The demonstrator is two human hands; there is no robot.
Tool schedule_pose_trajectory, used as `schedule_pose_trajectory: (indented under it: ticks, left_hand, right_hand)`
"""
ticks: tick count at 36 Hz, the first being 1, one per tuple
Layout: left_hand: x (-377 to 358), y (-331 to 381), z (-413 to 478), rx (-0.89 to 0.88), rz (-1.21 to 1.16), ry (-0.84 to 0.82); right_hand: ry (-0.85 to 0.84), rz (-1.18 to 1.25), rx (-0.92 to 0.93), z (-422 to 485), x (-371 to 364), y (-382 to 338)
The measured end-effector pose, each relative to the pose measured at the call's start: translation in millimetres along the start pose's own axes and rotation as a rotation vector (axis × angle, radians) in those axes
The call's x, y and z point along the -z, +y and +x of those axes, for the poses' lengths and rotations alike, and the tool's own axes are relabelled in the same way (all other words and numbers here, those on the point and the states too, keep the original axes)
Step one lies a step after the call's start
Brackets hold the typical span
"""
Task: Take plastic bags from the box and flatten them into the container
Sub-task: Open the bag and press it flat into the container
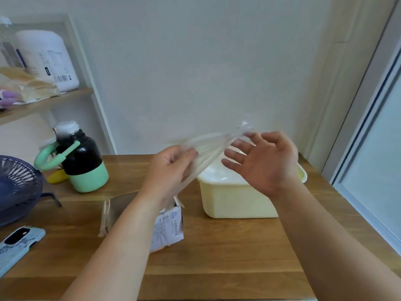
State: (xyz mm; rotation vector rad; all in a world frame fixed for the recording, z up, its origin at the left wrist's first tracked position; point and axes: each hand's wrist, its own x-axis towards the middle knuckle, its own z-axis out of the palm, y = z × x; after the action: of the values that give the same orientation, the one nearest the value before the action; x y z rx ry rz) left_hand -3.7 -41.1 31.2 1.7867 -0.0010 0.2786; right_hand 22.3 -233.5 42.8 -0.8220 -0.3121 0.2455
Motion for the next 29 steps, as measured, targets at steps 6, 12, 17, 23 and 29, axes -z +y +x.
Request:
schedule_pose_trajectory:
  ticks: [6,12,17,23,29]
  left_hand:
    - [-21.6,12.2,18.7,-0.097,0.345,-0.007]
    - [-37.8,20.2,37.8,-0.039,0.272,-0.083]
    - [-49.5,15.7,65.2,0.003,0.457,0.155]
    - [-69.4,16.6,56.8,-0.479,0.603,0.109]
    - [-89.8,1.7,65.8,-0.178,1.078,-0.544]
  right_hand:
    - [0.267,-0.278,-0.063,-9.6,22.5,-36.5]
    - [0.475,-0.58,-0.021,-1.8,40.7,-40.0]
    - [0.585,-0.598,-0.024,7.3,55.6,-42.8]
    - [0.68,-0.661,-0.071,21.3,71.5,-39.7]
    - [0.675,-1.205,-0.166,29.0,88.5,-35.3]
